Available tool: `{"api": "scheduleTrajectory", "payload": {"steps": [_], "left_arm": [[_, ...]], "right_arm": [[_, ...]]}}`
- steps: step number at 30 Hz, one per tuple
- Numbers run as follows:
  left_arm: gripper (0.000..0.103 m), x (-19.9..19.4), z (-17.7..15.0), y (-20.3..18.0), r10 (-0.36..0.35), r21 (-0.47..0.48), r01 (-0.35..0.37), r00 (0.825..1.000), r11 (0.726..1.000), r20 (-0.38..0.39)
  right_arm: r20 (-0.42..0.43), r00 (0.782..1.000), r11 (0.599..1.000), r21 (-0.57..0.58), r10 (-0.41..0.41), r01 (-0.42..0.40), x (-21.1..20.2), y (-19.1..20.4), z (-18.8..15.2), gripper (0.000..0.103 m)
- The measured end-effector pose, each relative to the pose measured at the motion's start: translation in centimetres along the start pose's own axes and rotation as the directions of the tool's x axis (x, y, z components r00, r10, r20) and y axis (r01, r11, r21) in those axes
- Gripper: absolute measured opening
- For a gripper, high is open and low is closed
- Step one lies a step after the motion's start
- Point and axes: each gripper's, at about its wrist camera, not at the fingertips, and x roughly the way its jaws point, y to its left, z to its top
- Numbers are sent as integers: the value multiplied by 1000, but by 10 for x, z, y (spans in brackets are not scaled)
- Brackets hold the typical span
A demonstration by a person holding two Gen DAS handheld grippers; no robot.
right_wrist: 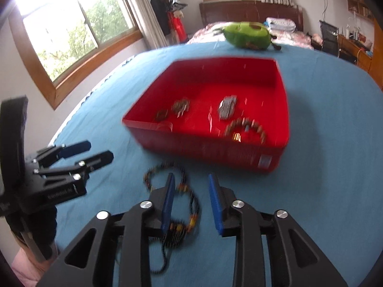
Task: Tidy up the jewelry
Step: 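Withdraw both open tools from the tin back toward the remaining jewelry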
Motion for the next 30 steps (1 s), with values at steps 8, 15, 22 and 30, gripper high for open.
{"api": "scheduleTrajectory", "payload": {"steps": [8, 15, 22, 30], "left_arm": [[70, 5, -33, 2, -23, 16, 24, 998, 1000, -62], [70, 15, -51, -11, -45, 51, 51, 993, 997, -108], [70, 29, -51, -36, -79, 65, 90, 985, 994, -151], [65, 49, -47, -59, -103, 70, 119, 975, 991, -196]], "right_arm": [[-86, 995, 998, 44, 41, -37, 12, 1, -43, 31], [-108, 992, 996, 74, 63, -55, 17, -3, -61, 33], [-103, 994, 995, 93, 38, -29, 17, -13, -63, 33], [-104, 994, 995, 95, 14, -4, 14, -24, -61, 33]]}}
